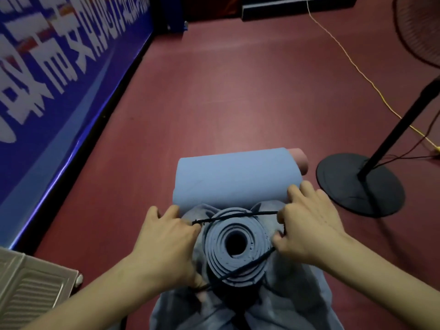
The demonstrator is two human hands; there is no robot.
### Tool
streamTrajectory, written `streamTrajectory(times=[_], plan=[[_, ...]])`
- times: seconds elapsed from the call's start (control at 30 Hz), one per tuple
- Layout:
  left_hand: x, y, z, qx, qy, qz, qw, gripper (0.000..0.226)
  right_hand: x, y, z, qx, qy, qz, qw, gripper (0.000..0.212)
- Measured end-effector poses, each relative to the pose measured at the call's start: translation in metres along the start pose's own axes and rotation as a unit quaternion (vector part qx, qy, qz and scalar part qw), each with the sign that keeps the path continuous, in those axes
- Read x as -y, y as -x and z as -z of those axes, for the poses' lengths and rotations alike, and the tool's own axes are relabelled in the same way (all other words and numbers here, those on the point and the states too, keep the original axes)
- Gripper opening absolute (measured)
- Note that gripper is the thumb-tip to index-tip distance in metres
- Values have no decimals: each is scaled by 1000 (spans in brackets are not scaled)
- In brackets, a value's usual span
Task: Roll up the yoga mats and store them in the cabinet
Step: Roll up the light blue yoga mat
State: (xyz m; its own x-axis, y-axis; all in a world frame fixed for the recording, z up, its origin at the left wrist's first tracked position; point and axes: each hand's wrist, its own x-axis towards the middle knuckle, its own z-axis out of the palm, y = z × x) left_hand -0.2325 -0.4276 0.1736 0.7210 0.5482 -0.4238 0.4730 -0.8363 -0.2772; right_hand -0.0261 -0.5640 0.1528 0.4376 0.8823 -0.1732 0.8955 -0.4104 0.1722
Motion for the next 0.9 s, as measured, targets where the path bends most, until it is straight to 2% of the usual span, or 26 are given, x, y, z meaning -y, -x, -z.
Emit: streamTrajectory(times=[0.1,0.27,0.37,0.43,0.5,0.57,0.63,0.7,0.77,0.9], plan=[[-6,1,-6,0,14,-9,1000,88,-5,-10,-14,3,-29,-36,999,39],[6,1,-18,-6,31,20,999,124,-6,3,-27,0,-14,4,1000,45],[16,1,-36,8,56,38,998,136,-9,22,-33,26,-7,39,999,68],[24,-2,-49,-39,57,32,997,144,-13,29,-42,40,-5,31,999,80],[25,-6,-60,-44,64,27,997,150,-18,33,-52,16,-13,32,999,95],[24,-5,-65,-59,64,13,996,150,-17,36,-59,27,-26,35,999,112],[28,-1,-71,-102,96,-7,990,145,-13,39,-57,10,-16,57,998,115],[39,-9,-86,-145,89,10,985,142,-12,31,-54,-9,-11,67,998,114],[39,-23,-77,-129,65,8,990,139,-16,9,-57,-13,-26,62,998,117],[21,-69,-72,-1,87,13,996,133,-14,-36,-71,13,-15,98,995,111]])
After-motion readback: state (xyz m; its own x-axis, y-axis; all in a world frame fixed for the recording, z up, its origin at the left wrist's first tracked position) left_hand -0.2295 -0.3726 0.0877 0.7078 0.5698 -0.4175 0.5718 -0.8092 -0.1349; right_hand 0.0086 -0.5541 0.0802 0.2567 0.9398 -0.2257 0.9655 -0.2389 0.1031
